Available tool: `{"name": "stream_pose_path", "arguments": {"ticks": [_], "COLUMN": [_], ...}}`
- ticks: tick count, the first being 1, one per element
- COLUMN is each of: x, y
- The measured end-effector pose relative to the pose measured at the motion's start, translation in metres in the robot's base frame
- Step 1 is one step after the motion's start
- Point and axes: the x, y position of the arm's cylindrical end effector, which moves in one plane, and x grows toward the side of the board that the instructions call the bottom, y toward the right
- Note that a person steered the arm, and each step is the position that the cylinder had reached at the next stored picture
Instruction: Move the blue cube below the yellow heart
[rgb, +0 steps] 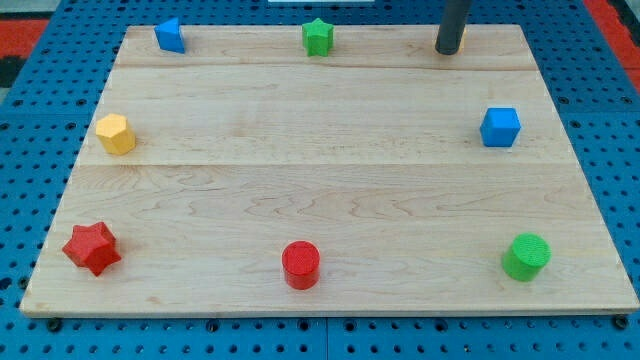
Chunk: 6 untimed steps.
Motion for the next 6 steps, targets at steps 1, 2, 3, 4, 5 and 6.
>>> {"name": "stream_pose_path", "arguments": {"ticks": [1,2,3,4,5,6], "x": [0.055,0.067,0.148,0.169,0.098,0.051], "y": [-0.030,0.070,0.108,0.063,0.017,0.007]}}
